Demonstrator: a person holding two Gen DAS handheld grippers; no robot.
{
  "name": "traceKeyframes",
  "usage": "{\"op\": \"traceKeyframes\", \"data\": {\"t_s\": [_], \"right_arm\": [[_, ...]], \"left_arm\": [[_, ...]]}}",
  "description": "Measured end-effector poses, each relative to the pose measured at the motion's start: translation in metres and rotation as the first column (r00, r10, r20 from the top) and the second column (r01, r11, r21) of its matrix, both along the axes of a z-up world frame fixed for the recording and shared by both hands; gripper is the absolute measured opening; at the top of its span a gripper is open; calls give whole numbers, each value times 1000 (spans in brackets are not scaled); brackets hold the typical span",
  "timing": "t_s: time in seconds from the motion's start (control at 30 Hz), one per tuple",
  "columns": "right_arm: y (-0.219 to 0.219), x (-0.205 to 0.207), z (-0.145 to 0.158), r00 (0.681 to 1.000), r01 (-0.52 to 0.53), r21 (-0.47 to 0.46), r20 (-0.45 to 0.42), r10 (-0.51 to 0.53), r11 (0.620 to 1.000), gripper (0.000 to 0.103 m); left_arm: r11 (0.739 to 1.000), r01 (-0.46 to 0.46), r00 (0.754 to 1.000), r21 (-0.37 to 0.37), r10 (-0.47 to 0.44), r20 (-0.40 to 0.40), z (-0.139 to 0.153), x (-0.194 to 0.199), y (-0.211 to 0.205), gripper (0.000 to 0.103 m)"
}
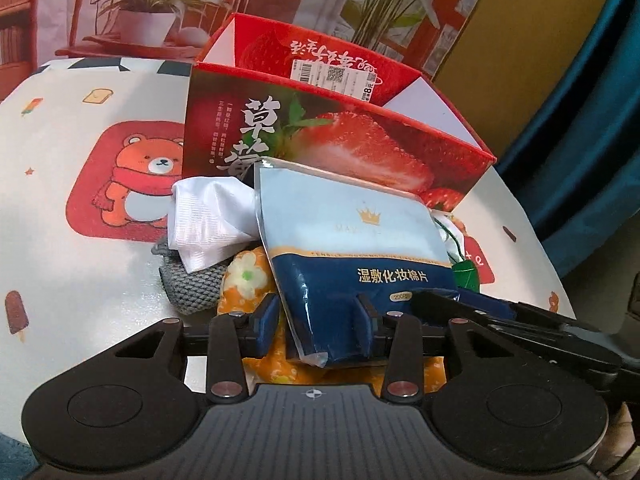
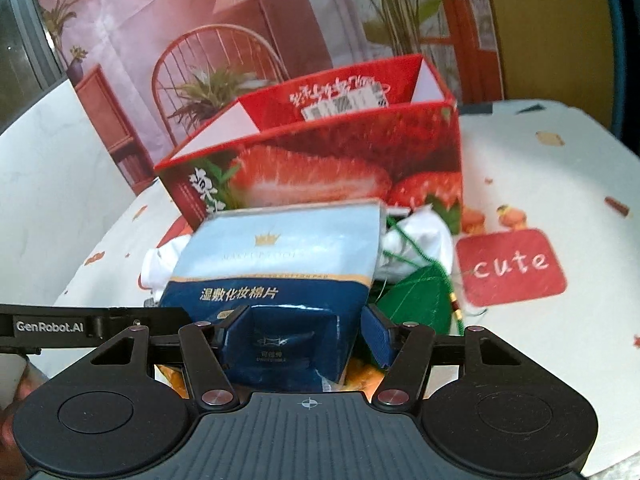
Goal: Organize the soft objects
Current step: 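Lift the blue cotton pad bag with both tools toward the box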
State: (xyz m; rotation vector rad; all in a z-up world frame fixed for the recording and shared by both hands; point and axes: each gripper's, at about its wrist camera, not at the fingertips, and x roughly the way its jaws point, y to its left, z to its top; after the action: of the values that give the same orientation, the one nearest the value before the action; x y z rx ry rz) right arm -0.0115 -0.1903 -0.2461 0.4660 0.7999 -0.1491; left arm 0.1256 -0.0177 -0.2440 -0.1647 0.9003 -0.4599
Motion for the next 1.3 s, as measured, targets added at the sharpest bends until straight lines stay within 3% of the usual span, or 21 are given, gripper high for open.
{"op": "traceKeyframes", "data": {"t_s": [0.17, 0.43, 0.7, 0.9, 1.17, 1.3], "right_arm": [[-3, 2, -7, 1000, 2, 31, 3, -3, 1000, 60], [-5, 2, -15, 1000, 0, 93, -13, 1, 996, 59], [0, 4, -12, 999, -24, 81, -28, 26, 996, 54], [-9, 2, -20, 999, 2, 152, -42, 4, 988, 54], [4, -2, 1, 999, -47, 75, 21, 45, 996, 42], [4, -7, 26, 992, -65, 19, 110, 63, 998, 42]], "left_arm": [[1000, 15, 1000, -19, -15, -18, -5, 1, -3, 52], [998, 34, 998, -55, -37, -51, -13, 1, -4, 49], [998, 22, 998, -65, -26, -56, -14, 0, 1, 45], [998, 19, 998, -54, -22, -52, -13, -2, -1, 45], [999, 10, 999, -47, -8, 42, 5, -12, 3, 44], [996, 37, 985, -76, -24, 169, 34, -20, 7, 44]]}}
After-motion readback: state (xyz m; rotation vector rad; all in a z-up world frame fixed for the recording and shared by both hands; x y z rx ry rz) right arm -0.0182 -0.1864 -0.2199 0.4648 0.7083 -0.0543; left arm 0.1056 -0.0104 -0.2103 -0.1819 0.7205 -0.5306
